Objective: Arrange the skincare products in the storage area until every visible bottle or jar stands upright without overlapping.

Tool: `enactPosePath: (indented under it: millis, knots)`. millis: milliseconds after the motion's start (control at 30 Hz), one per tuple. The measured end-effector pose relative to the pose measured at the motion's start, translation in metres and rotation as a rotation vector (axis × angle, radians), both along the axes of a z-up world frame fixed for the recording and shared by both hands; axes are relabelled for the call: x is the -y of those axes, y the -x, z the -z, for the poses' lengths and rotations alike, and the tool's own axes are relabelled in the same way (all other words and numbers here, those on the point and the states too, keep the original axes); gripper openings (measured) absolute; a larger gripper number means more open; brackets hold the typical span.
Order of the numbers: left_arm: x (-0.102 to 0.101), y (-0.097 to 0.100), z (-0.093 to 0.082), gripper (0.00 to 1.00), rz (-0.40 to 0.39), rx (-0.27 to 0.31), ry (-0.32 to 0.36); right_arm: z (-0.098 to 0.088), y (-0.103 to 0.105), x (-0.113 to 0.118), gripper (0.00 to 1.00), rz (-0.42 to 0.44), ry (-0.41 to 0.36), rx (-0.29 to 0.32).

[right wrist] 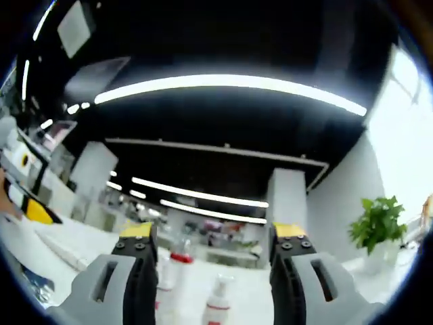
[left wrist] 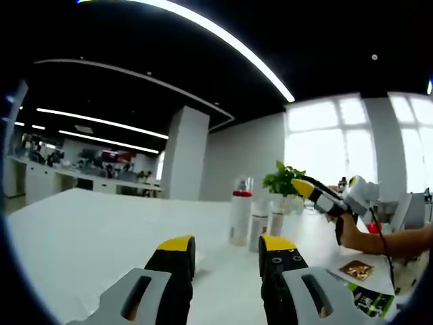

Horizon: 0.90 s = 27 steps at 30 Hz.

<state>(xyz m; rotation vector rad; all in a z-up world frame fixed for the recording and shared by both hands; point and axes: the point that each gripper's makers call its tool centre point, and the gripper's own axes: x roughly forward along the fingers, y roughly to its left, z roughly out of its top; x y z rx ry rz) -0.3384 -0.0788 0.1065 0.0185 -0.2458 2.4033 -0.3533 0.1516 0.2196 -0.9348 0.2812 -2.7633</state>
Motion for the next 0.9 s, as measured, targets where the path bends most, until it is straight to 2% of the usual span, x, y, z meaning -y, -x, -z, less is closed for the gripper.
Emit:
enactPosePath:
  millis: [100,233,333,400,433,467,500,533,600,667,733,767,800,833,867,900]
  knots:
    - [0.003,0.003,0.002,0.39,-0.045,-0.026,0.061,-0.012,-0.018,0.014,0.74,-0.106,0.015,-0.105]
    - [0.013,0.015,-0.001,0.58,-0.149,-0.071,0.144,-0.022,-0.034,0.023,0.78,-0.203,0.049,-0.183]
    - [0.017,0.025,-0.005,0.67,-0.196,-0.069,0.147,-0.03,-0.044,0.022,0.79,-0.236,0.076,-0.216]
    - [0.019,0.033,0.002,0.69,-0.197,-0.051,0.263,-0.034,-0.05,0.024,0.83,-0.257,0.089,-0.239]
    - [0.018,0.037,0.01,0.71,-0.175,-0.026,0.382,-0.039,-0.057,0.026,0.86,-0.296,0.112,-0.267]
    - [0.019,0.041,0.014,0.73,-0.173,-0.008,0.468,-0.041,-0.059,0.028,0.89,-0.309,0.119,-0.272]
    - [0.019,0.042,0.013,0.75,-0.173,-0.011,0.484,-0.041,-0.06,0.029,0.91,-0.315,0.122,-0.273]
    - [0.019,0.045,0.012,0.75,-0.165,-0.026,0.554,-0.043,-0.062,0.032,0.93,-0.337,0.127,-0.278]
    - [0.022,0.048,0.012,0.75,-0.164,-0.022,0.606,-0.044,-0.062,0.038,0.95,-0.361,0.109,-0.257]
    - [0.023,0.052,0.013,0.76,-0.14,0.008,0.644,-0.035,-0.054,0.052,0.92,-0.392,0.056,-0.164]
    - [0.02,0.053,0.019,0.78,-0.102,0.081,0.639,-0.026,-0.046,0.057,0.89,-0.383,0.005,-0.097]
    - [0.02,0.055,0.023,0.78,-0.072,0.146,0.622,-0.017,-0.037,0.061,0.89,-0.38,-0.016,-0.025]
    - [0.018,0.056,0.025,0.77,-0.041,0.167,0.616,-0.014,-0.035,0.065,0.89,-0.408,-0.016,0.002]
    - [0.018,0.056,0.031,0.77,-0.015,0.206,0.632,-0.011,-0.032,0.067,0.87,-0.42,0.003,0.03]
    - [0.018,0.055,0.033,0.77,-0.007,0.215,0.641,-0.009,-0.031,0.067,0.85,-0.421,0.003,0.045]
    - [0.018,0.054,0.041,0.77,0.031,0.247,0.692,0.0,-0.027,0.071,0.84,-0.421,-0.02,0.117]
